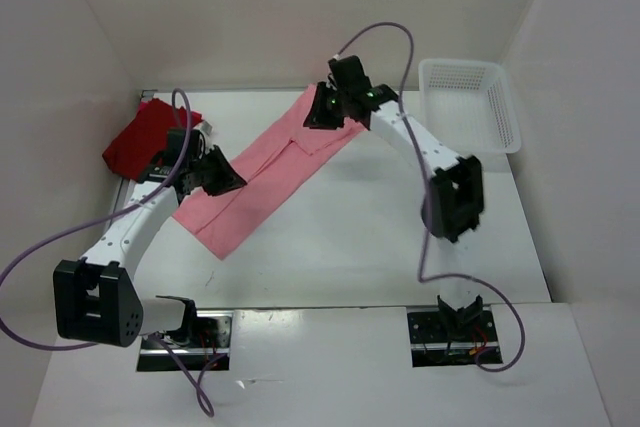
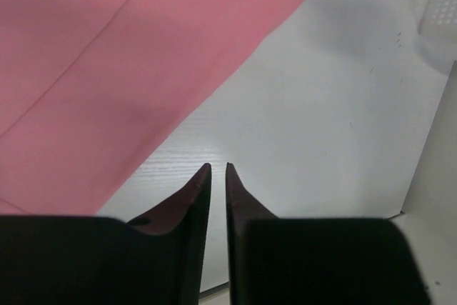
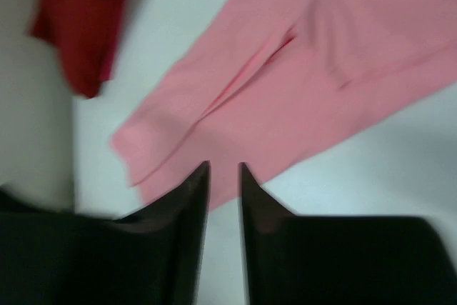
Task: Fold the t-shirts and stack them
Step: Rotate the tshirt 90 degrees
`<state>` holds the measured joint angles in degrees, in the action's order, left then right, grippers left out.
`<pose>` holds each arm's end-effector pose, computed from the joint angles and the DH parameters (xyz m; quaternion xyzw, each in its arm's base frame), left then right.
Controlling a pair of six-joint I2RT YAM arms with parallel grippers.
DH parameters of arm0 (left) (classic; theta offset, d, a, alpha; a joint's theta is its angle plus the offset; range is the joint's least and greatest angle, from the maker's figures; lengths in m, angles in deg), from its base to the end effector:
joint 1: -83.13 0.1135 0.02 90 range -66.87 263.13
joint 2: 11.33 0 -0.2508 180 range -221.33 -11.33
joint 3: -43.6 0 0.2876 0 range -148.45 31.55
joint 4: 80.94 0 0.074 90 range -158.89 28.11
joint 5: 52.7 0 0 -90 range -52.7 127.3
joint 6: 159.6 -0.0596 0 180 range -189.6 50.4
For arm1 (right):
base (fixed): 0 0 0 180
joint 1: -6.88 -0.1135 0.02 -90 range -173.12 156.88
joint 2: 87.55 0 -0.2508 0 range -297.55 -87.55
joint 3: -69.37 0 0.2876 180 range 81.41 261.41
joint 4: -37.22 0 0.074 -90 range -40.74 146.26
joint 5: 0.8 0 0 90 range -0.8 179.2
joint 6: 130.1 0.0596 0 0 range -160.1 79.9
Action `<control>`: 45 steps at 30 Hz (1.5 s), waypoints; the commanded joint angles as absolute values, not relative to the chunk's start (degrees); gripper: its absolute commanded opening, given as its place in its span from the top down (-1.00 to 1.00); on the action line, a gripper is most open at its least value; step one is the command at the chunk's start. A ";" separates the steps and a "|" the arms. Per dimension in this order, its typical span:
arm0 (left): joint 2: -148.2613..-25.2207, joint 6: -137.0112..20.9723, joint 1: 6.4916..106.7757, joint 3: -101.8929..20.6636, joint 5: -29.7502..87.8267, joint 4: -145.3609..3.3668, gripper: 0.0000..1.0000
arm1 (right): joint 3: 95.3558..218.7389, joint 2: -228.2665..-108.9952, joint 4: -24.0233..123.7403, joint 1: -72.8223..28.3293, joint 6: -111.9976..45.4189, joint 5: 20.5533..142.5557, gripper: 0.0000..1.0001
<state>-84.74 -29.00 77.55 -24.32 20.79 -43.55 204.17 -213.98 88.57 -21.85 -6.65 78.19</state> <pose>0.3276 -0.0490 0.2371 -0.2182 0.8824 -0.2762 0.3123 0.4772 0.2746 0.2668 -0.0007 0.9136 0.2804 0.2946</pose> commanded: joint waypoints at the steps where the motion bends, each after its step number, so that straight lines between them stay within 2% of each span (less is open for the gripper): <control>1: -84.02 -30.58 77.77 -24.43 22.53 -42.44 0.66 | 181.40 -194.31 72.58 -24.31 -5.31 72.60 0.58; 3: -84.02 -31.19 79.35 -24.43 22.53 -41.91 0.73 | 170.25 -191.27 69.14 -26.86 -2.86 72.58 0.93; 4: -84.02 -32.41 79.35 -25.04 22.53 -40.78 0.73 | 167.57 -190.48 67.91 -29.91 -1.79 71.98 1.00; 7: -84.02 -34.26 82.33 -25.05 24.73 -39.19 0.73 | 158.95 -192.56 59.42 -34.50 5.05 68.28 1.00; 8: -84.02 -34.79 83.39 -25.05 24.73 -38.49 0.71 | 157.63 -193.54 57.11 -37.65 6.72 68.28 0.93; 9: -84.02 -35.58 85.14 -25.05 24.73 -38.48 0.71 | 156.14 -194.59 55.26 -39.07 9.26 68.28 0.77; 10: -84.02 -35.59 85.85 -25.05 24.21 -37.96 0.64 | 156.12 -197.30 53.33 -41.09 9.99 68.89 0.45; 14: -83.49 -36.64 87.61 -25.05 24.20 -37.96 0.58 | 160.68 -204.16 53.31 -42.86 9.99 71.26 0.14; 17: -83.49 -37.17 88.93 -25.05 22.11 -37.96 0.58 | 164.28 -208.47 54.71 -42.87 9.99 73.63 0.08; 21: -82.97 -36.03 90.08 -23.82 19.55 -38.83 0.55 | 167.45 -213.05 56.21 -42.87 11.83 76.28 -0.10; 23: -82.97 -36.02 90.08 -23.29 19.02 -39.54 0.53 | 169.30 -214.98 56.90 -43.48 12.89 77.76 -0.10; 26: -84.10 -36.02 90.08 -23.29 19.02 -40.15 0.53 | 173.25 -219.11 59.89 -43.48 13.51 78.47 0.28; 27: -84.11 -36.02 90.08 -23.29 19.02 -40.68 0.53 | 173.26 -219.73 61.12 -43.48 13.51 78.47 0.55; 29: -84.11 -37.25 90.08 -23.29 19.02 -40.68 0.50 | 173.18 -219.74 62.00 -42.96 12.81 78.47 0.78; 30: -84.63 -37.26 89.38 -23.29 19.02 -40.68 0.47 | 172.13 -216.95 62.01 -42.43 12.81 78.47 0.95; 34: -85.95 -37.87 85.69 -22.77 19.55 -41.21 0.36 | 157.12 -204.74 61.49 -38.83 9.04 78.47 1.00; 38: -88.85 -35.94 77.71 -22.76 19.55 -42.95 0.34 | 143.14 -191.99 64.73 -32.42 3.33 75.84 1.00; 39: -89.38 -35.94 75.94 -22.76 19.55 -42.97 0.31 | 138.94 -189.96 66.65 -31.01 0.62 75.84 0.96; 42: -91.04 -34.18 70.58 -22.15 20.24 -43.76 0.25 | 133.73 -184.59 68.51 -27.75 -2.30 73.30 0.28; 43: -91.66 -33.66 69.96 -21.45 20.25 -43.76 0.19 | 132.84 -182.15 69.12 -27.05 -2.31 73.29 -0.05; 45: -91.67 -33.65 68.90 -19.88 19.55 -43.06 0.04 | 130.47 -179.50 69.13 -27.05 -0.04 73.29 -0.11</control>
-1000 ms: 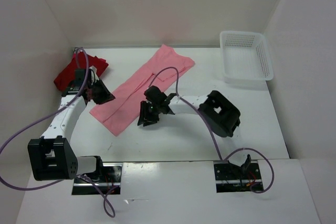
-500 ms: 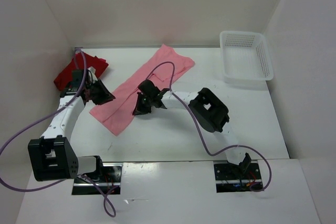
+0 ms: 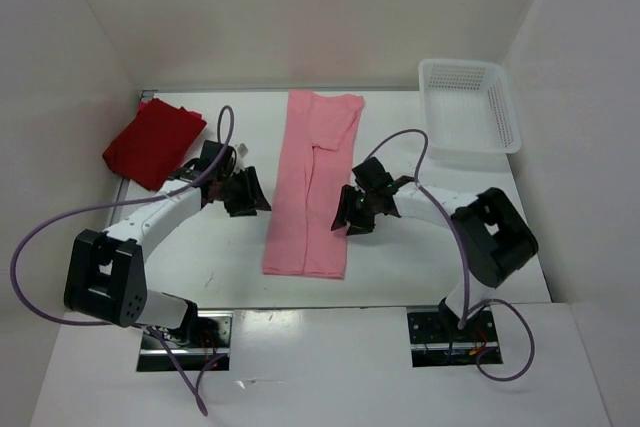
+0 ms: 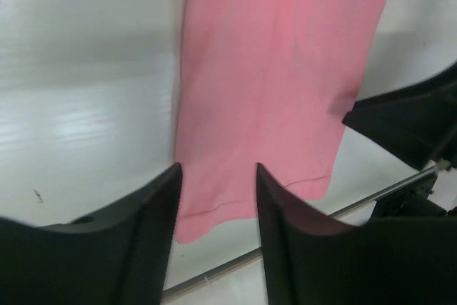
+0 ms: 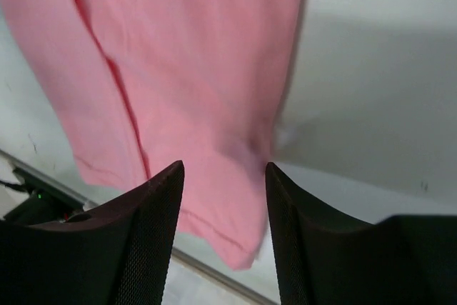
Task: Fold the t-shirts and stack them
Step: Rotate the tshirt 90 degrees, then grab the bottom of the folded rectangular tshirt with both arms
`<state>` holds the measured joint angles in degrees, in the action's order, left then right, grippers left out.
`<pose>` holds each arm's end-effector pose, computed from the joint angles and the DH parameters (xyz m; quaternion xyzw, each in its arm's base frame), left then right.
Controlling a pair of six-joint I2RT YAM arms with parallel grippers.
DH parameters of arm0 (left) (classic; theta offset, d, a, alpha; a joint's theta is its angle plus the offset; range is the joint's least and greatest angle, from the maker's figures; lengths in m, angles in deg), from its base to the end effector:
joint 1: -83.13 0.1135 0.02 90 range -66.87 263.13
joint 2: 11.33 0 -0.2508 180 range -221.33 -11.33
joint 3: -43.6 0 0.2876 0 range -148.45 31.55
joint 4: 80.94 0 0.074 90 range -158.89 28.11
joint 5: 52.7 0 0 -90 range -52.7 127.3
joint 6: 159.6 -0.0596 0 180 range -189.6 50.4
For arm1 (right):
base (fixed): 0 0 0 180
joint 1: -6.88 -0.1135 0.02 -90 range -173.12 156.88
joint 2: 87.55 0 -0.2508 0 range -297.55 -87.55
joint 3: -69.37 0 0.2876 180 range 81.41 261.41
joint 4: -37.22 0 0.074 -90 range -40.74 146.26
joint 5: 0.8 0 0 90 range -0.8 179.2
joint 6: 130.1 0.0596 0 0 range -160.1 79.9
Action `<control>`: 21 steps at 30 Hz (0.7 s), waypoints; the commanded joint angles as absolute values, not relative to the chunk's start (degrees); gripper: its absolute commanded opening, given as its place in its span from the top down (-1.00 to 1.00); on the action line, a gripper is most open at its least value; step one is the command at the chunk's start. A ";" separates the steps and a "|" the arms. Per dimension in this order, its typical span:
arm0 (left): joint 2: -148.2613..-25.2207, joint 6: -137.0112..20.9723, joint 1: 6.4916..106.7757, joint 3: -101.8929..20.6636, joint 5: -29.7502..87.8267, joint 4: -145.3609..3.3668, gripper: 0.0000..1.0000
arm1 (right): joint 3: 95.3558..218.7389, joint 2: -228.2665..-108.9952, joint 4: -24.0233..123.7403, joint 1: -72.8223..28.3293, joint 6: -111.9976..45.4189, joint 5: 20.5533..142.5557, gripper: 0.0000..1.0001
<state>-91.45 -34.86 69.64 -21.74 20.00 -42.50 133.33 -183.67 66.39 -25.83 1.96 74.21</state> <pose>0.3201 -0.0950 0.1824 -0.1263 0.9308 -0.2577 0.2264 0.2890 0.2039 0.0943 0.0461 0.9600 0.2495 0.1183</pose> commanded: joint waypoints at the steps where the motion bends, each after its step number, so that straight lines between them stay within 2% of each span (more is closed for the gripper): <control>1: -91.67 -33.65 67.94 -19.25 19.55 -42.53 -0.12 | 129.76 -176.96 69.74 -27.05 1.02 73.81 -0.11; 5: -91.05 -33.65 67.40 -14.34 19.02 -39.63 -0.46 | 123.54 -169.84 69.74 -27.05 6.82 74.34 -0.14; 7: -90.17 -31.55 65.74 -13.19 16.92 -39.63 -0.47 | 120.54 -167.37 68.17 -27.05 10.32 71.72 -0.14; 8: -90.17 -29.72 65.73 -12.40 16.91 -39.10 -0.22 | 118.09 -165.70 67.55 -28.00 11.22 71.01 -0.14; 11: -90.79 -28.30 65.03 -10.55 18.75 -37.78 -0.01 | 114.74 -165.16 65.28 -29.94 12.98 69.96 -0.14; 17: -92.46 -26.18 63.10 -9.49 18.57 -36.46 0.10 | 113.23 -166.73 61.05 -31.18 14.56 66.70 -0.07; 21: -91.67 -23.98 63.09 -8.44 20.34 -35.93 0.11 | 113.75 -169.46 59.19 -31.79 14.56 66.08 -0.07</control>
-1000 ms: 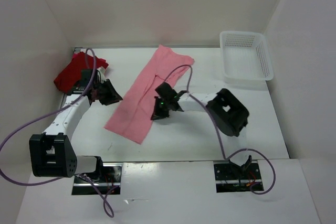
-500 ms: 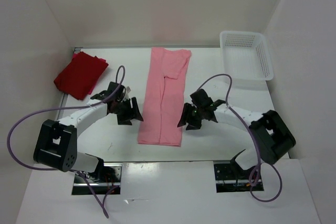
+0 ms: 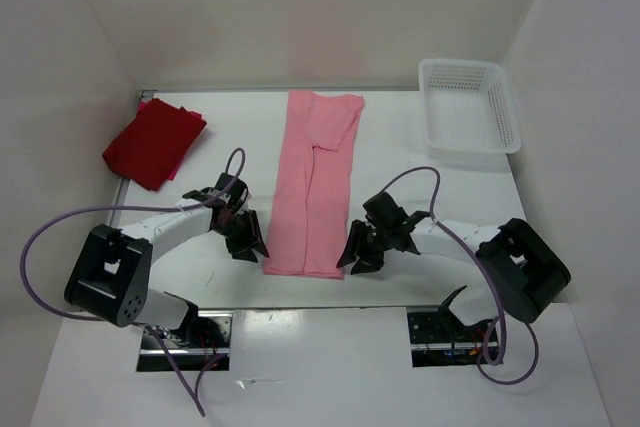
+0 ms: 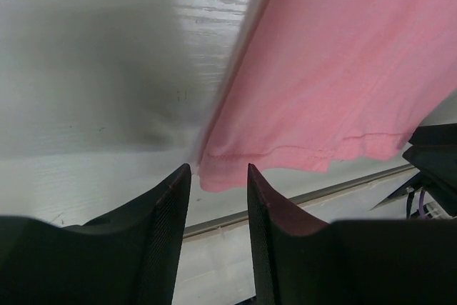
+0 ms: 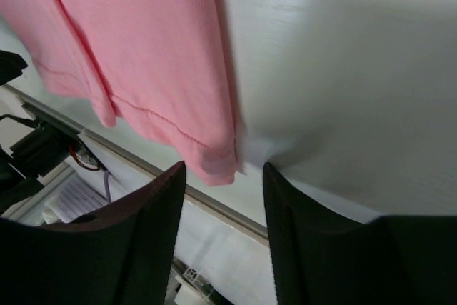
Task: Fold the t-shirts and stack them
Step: Grab the bottom of the folded rectangular tshirt with both arms
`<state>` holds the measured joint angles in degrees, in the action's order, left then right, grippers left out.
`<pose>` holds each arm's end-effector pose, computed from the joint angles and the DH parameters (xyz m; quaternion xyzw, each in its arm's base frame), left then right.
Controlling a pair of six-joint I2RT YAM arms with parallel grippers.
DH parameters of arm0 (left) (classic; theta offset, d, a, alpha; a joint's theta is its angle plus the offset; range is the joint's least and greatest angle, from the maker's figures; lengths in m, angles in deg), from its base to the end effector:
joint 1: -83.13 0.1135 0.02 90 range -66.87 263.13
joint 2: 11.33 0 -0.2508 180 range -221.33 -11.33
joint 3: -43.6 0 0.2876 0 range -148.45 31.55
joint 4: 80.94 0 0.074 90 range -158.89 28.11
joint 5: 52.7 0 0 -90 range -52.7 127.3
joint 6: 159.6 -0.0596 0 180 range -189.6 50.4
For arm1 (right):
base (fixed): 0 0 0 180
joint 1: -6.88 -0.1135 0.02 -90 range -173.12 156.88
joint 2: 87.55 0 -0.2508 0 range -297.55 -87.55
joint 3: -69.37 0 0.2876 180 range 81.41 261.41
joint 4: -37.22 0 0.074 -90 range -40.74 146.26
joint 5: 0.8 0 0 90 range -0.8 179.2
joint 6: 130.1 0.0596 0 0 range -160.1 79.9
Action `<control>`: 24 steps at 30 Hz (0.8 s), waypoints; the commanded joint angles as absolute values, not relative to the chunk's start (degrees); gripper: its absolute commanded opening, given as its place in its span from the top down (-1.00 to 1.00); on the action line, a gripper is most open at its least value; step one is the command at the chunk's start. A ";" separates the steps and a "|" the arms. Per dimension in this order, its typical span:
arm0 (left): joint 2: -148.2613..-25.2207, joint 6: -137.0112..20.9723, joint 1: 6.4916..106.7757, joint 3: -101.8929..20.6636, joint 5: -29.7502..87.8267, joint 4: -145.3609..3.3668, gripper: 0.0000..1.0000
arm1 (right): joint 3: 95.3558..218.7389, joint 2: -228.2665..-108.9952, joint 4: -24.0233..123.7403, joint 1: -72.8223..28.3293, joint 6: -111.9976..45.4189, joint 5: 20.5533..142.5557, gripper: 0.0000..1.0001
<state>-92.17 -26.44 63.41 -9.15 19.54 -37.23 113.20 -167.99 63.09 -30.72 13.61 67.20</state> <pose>0.2524 -0.1098 0.1015 -0.1743 0.9602 -0.2116 0.0538 0.1995 0.1818 0.0747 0.0887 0.9504 0.2965 0.0307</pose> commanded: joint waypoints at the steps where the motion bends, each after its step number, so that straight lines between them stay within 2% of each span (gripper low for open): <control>1: -91.67 -23.29 62.57 -7.91 20.34 -35.93 0.11 | 113.76 -170.60 58.67 -32.31 14.56 66.08 0.00; 6: -96.14 -23.28 62.04 -6.60 18.77 -38.56 0.15 | 113.76 -171.22 57.96 -32.85 15.09 66.08 0.23; 7: -97.02 -23.89 62.04 -6.59 18.75 -39.18 0.29 | 113.76 -171.22 57.96 -32.85 15.09 66.08 0.31; 8: -97.55 -23.90 62.04 -6.59 18.15 -39.19 0.36 | 113.76 -171.22 58.57 -32.85 15.09 66.08 0.36; 10: -96.95 -23.90 62.04 -6.06 17.53 -39.71 0.46 | 113.76 -170.70 59.19 -32.85 14.48 66.70 0.60; 13: -96.94 -23.90 62.04 -6.06 16.91 -39.71 0.58 | 113.76 -170.08 59.72 -32.85 13.95 66.70 0.77; 14: -96.94 -23.90 62.04 -6.06 16.91 -40.24 0.66 | 113.76 -170.08 60.24 -32.85 13.95 66.70 0.85; 15: -96.94 -23.90 62.04 -6.06 16.30 -40.24 0.84 | 113.76 -169.38 60.25 -32.85 13.95 66.70 0.90; 17: -96.94 -24.42 62.04 -5.54 15.59 -39.63 0.99 | 113.23 -168.59 61.65 -33.37 13.95 66.70 0.98; 24: -86.95 -25.03 60.98 -3.95 10.51 -31.82 1.00 | 109.37 -159.64 65.43 -43.11 21.32 65.38 1.00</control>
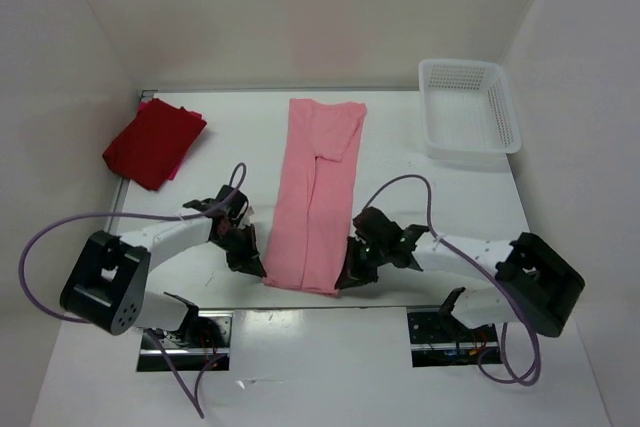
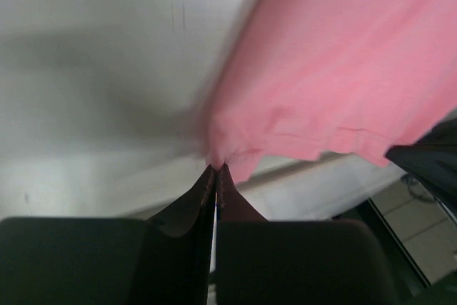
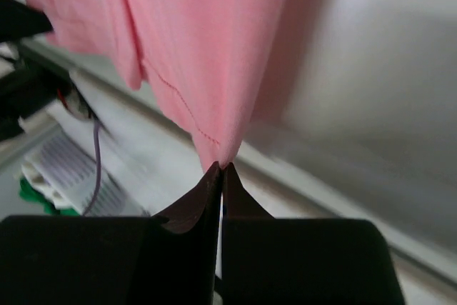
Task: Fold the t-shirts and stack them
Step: Grab the bottom of the folded rectangular tshirt with both arms, then fold the folded rectangular tshirt in 1/3 of the way
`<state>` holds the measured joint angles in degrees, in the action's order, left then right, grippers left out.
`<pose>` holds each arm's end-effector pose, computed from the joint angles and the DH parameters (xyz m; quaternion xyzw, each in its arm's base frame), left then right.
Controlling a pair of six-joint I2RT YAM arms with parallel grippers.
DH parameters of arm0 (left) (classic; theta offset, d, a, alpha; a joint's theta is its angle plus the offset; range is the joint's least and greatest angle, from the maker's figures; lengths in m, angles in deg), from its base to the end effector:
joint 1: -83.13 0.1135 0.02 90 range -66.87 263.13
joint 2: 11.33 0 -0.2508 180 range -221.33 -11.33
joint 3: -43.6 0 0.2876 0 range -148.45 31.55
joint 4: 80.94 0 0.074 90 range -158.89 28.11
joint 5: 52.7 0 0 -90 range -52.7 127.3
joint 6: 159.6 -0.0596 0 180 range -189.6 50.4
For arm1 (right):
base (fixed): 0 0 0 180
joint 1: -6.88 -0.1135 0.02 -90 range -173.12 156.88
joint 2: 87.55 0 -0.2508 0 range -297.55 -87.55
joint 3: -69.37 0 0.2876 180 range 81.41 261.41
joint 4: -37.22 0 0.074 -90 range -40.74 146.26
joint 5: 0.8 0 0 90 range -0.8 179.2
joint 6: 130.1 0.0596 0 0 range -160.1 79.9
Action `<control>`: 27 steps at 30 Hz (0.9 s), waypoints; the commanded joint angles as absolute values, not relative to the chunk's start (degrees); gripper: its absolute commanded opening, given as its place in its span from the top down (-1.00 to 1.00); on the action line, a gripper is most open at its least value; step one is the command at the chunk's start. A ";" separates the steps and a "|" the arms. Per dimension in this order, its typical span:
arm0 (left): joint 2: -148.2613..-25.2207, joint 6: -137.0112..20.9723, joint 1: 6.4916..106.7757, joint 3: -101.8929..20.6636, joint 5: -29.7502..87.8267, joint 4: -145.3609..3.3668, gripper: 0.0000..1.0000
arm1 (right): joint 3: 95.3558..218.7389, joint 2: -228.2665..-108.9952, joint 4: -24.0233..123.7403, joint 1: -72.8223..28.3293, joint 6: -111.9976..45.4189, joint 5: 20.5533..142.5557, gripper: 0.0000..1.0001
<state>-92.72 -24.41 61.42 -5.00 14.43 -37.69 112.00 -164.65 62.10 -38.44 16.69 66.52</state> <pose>0.2286 -0.1160 0.0806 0.1744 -0.9574 0.2298 0.0091 0.1713 0.2059 0.0842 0.0428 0.9461 0.3207 0.0154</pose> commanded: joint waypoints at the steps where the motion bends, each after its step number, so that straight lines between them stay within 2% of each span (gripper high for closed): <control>1: -85.44 -25.04 60.98 -3.95 9.19 -28.15 1.00 | 109.36 -157.97 66.22 -44.35 22.90 64.59 1.00; 4: -81.03 -26.53 60.98 -7.54 9.95 -19.28 1.00 | 110.75 -150.50 72.53 -45.33 24.76 67.29 1.00; 8: -82.43 -27.15 62.39 -17.64 11.64 -18.26 1.00 | 117.61 -149.42 79.23 -33.66 13.53 66.17 1.00; 12: -91.21 -28.80 66.16 -29.05 13.56 -25.02 1.00 | 127.96 -159.31 79.94 -22.51 2.89 66.78 1.00; 18: -108.34 -32.07 69.33 -41.90 19.02 -30.92 1.00 | 138.18 -176.45 76.69 -13.71 -6.96 68.63 1.00; 22: -119.06 -31.37 69.33 -49.91 20.51 -34.87 1.00 | 144.50 -184.38 74.05 -9.92 -8.98 68.81 1.00; 27: -125.50 -30.32 69.33 -56.42 21.65 -37.33 1.00 | 149.78 -190.64 72.12 -8.33 -9.61 69.41 1.00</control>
